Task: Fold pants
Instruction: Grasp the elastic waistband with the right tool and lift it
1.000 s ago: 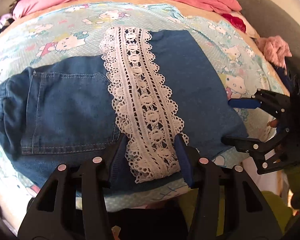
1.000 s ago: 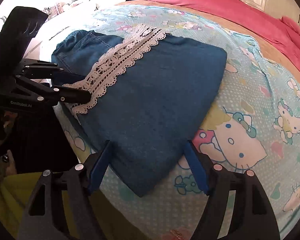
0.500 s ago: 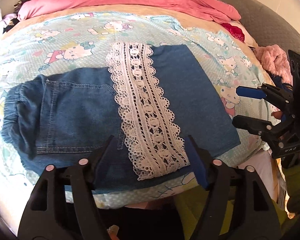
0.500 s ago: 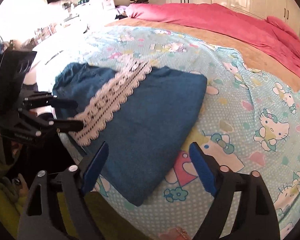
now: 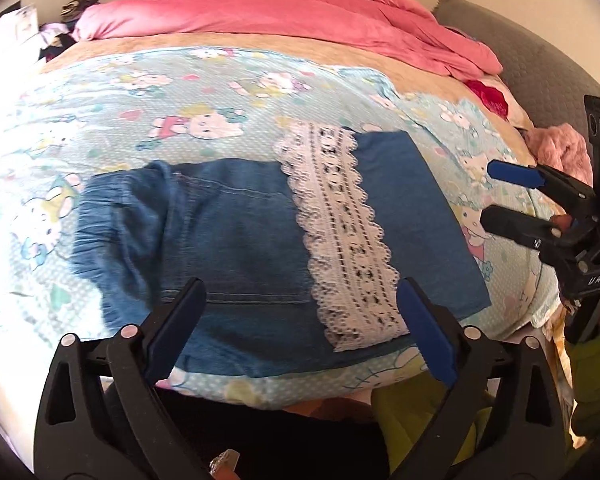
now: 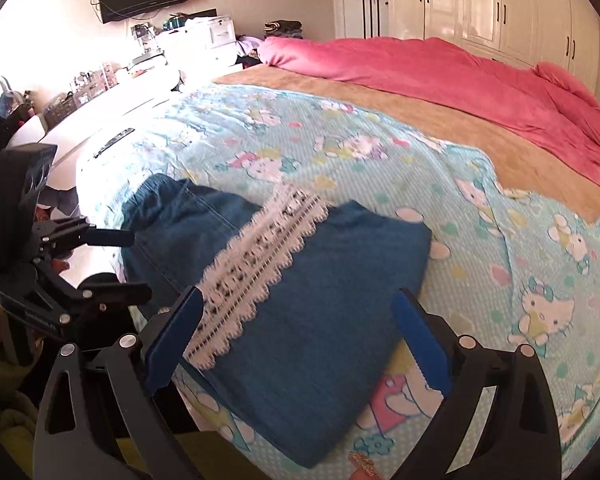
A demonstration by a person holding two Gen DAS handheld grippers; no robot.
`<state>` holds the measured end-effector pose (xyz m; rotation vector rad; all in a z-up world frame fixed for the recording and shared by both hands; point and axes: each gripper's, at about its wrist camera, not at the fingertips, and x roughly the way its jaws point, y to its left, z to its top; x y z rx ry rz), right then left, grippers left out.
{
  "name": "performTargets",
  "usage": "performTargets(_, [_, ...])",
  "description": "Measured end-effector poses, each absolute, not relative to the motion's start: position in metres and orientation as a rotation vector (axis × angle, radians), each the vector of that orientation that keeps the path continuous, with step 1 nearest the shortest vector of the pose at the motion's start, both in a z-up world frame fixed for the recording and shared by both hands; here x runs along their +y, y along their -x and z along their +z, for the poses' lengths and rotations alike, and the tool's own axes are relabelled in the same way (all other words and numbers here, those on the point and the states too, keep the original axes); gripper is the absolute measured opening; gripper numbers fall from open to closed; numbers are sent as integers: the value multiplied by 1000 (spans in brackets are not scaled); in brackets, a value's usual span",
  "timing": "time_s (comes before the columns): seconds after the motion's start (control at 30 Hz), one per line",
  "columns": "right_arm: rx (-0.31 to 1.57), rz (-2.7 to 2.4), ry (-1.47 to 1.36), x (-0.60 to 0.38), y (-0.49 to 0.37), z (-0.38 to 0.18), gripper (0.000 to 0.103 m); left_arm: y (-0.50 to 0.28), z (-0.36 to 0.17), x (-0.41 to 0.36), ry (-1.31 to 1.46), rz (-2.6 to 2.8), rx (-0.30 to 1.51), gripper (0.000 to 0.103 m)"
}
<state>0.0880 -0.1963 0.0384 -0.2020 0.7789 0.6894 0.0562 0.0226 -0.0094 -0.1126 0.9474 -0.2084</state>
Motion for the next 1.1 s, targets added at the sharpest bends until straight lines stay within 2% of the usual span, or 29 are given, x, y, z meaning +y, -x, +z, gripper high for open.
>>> performTargets(0.27, [808,772,150,-153,-118,58,95,-43,-6,69,193,-116,925,93])
performTargets(0.67, [874,948,309,-44,-150,52,95,-33,-32,142,410,5,953,93])
performTargets(0.7, [886,962,321,-37,-151,50,95,-33,-34,143,420,3,956,91])
performTargets(0.87, [935,1036,409,7,-156,38,95,-34,-44,145,481,-29,972,57])
performTargets(0.97, [962,1078,469,31,-156,28,95,-36,-49,142,501,-51,980,49])
performTargets(1.1, [1004,1130,515,57,-159,15,95,-37,-56,140,504,-53,985,49])
